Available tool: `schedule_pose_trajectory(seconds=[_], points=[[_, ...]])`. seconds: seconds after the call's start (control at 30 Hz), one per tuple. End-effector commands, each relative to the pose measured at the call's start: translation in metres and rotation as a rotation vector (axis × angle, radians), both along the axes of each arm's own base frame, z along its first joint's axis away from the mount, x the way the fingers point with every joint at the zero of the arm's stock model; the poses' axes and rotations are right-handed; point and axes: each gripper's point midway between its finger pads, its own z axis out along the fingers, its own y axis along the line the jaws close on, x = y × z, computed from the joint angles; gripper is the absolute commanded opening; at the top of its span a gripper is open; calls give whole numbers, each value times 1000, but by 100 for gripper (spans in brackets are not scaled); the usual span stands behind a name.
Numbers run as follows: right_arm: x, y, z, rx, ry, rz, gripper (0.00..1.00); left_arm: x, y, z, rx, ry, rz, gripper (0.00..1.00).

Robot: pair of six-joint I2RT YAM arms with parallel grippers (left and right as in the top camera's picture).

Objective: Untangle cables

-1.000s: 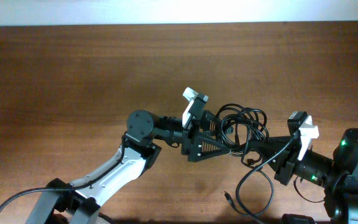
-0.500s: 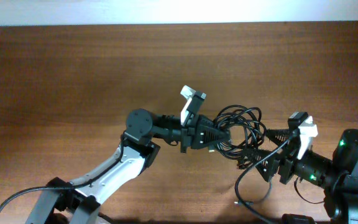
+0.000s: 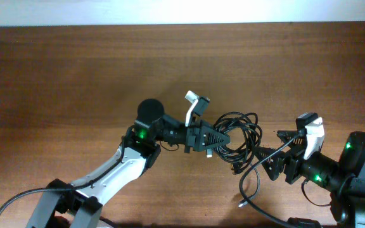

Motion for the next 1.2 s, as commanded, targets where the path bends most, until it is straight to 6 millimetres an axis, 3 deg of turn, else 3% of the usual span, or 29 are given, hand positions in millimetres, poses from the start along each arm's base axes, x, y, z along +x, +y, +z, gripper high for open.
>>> schedule_pose_trajectory(seconds=[0.0,0.07,0.17,0.3,0.33,0.37,0.5,0.7,0.9,1.0,1.17], points=[[1,-2,1,-10,-7,-7,93,44,5,-42,160,74,280,0],[1,-2,0,-10,-7,-7,93,56,21,-87,345,118,410,0],[1,-2,1,-13,-9,-10,93,52,34,-108,515,77,409,0],[3,-6,-1,-29,-9,-30,94,59,57,-76,769,-143,384,0],[3,-6,-1,-29,-9,-30,94,60,64,-61,844,-233,360,0],[3,-6,-1,-29,-8,-30,94,54,67,-32,916,-397,268,0],[2,-5,-2,-26,-3,-27,97,36,58,12,901,-684,76,0],[3,-5,-1,-25,-5,-28,98,28,59,14,889,-869,-53,0],[18,-7,-5,146,173,-144,99,8,43,23,671,-1241,-327,0],[17,12,2,256,222,-16,99,1,37,25,594,-1441,-447,0],[22,14,-4,273,258,-2,99,-5,17,33,512,-1615,-498,0]])
